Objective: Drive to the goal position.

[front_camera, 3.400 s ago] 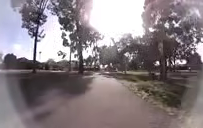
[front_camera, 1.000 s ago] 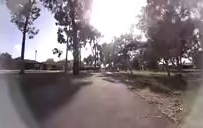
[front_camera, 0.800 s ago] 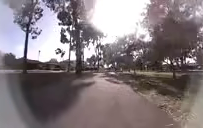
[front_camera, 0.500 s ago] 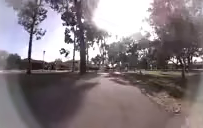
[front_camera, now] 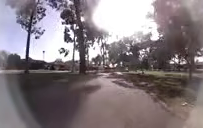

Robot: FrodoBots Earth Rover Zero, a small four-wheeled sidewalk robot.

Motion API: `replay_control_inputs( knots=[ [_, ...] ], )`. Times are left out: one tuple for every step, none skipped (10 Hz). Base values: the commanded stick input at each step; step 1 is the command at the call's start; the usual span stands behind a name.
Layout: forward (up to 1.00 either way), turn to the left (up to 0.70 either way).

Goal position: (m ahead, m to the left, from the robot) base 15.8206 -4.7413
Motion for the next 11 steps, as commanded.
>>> replay_control_inputs(
  knots=[
    [1.0, 0.0],
    [1.0, 0.0],
    [1.0, 0.0],
    [1.0, 0.0],
    [1.0, 0.0],
    [1.0, 0.0],
    [1.0, 0.0],
    [1.0, 0.0],
    [1.0, 0.0],
    [1.0, 0.0],
    [1.0, -0.06]
  ],
)
